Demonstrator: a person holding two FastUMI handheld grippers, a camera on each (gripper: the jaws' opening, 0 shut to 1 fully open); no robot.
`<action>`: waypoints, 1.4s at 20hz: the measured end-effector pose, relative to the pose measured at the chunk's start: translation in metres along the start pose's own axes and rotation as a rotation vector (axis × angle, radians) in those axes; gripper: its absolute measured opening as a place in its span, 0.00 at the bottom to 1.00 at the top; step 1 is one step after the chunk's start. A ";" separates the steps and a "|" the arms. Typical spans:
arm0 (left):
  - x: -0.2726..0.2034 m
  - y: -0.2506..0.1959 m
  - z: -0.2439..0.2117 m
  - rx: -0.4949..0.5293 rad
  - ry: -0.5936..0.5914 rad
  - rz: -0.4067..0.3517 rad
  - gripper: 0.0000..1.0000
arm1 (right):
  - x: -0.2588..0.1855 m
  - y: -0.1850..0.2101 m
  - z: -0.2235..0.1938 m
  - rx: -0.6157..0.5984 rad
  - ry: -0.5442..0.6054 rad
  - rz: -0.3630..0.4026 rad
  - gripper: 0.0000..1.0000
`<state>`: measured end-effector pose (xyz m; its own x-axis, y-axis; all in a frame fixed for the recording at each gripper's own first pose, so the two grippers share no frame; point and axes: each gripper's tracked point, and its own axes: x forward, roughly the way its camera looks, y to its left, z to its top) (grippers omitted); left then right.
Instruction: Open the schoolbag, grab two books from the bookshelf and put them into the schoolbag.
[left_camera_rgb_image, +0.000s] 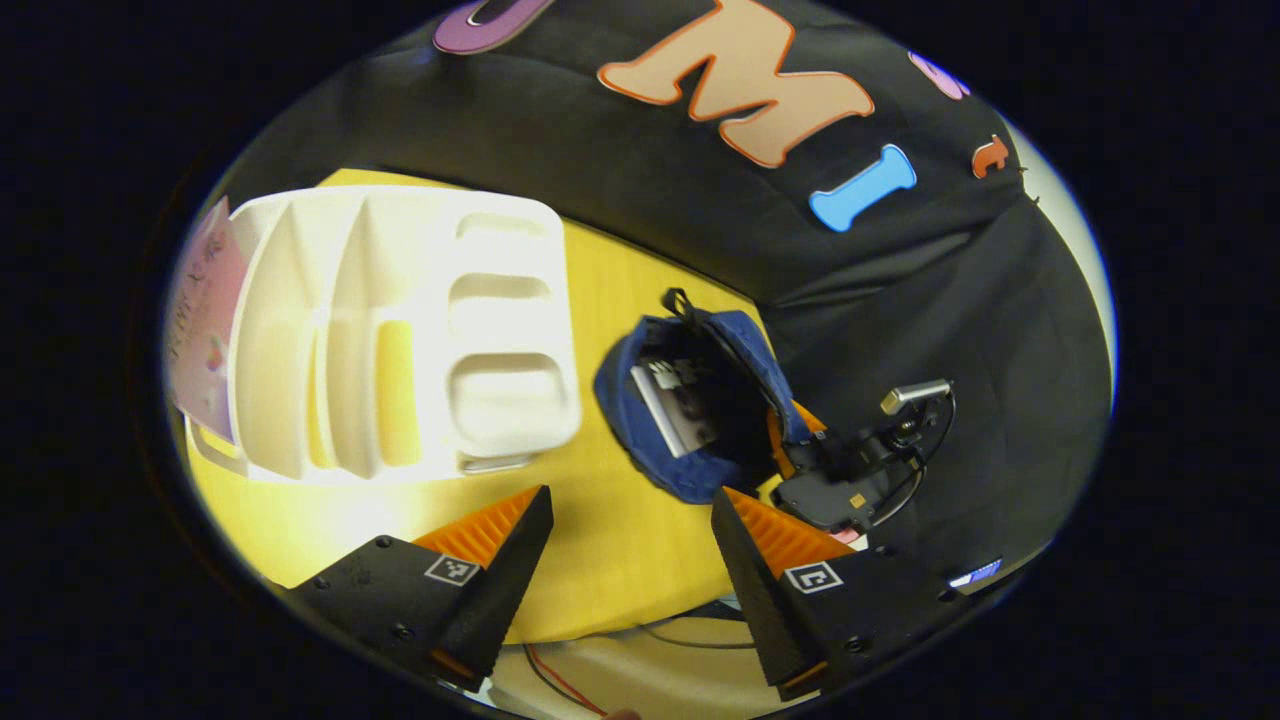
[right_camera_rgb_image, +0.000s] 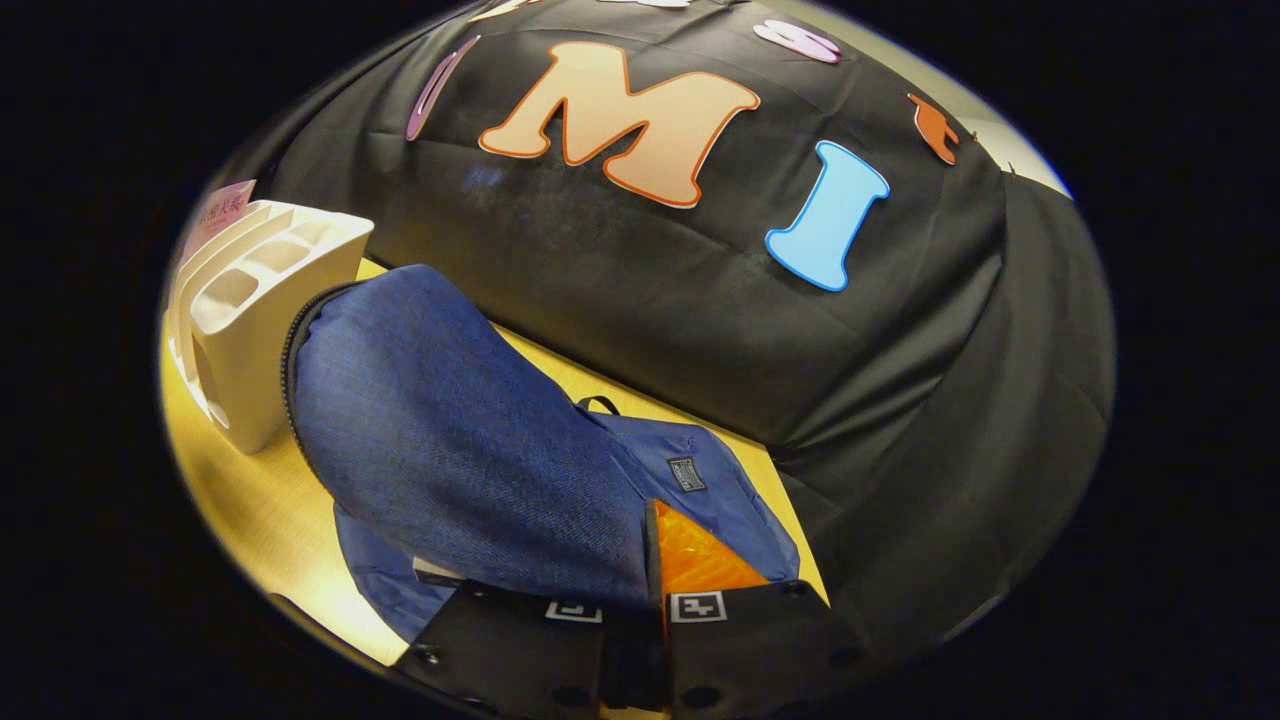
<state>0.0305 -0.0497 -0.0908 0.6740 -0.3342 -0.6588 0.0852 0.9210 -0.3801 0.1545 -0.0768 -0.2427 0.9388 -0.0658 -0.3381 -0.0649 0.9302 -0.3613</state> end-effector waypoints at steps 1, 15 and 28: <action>-0.013 0.011 0.007 -0.007 -0.010 0.024 0.95 | 0.000 0.001 0.001 -0.007 0.003 -0.002 0.07; -0.176 0.195 0.136 -0.034 -0.129 0.450 0.92 | -0.001 0.014 -0.007 -0.042 0.075 -0.056 0.07; -0.122 0.261 0.121 -0.171 0.069 0.458 0.83 | 0.002 0.020 -0.009 -0.071 0.110 -0.085 0.08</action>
<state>0.0590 0.2555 -0.0312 0.5637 0.0793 -0.8222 -0.3339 0.9323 -0.1390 0.1521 -0.0612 -0.2588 0.8996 -0.1858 -0.3953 -0.0142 0.8921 -0.4517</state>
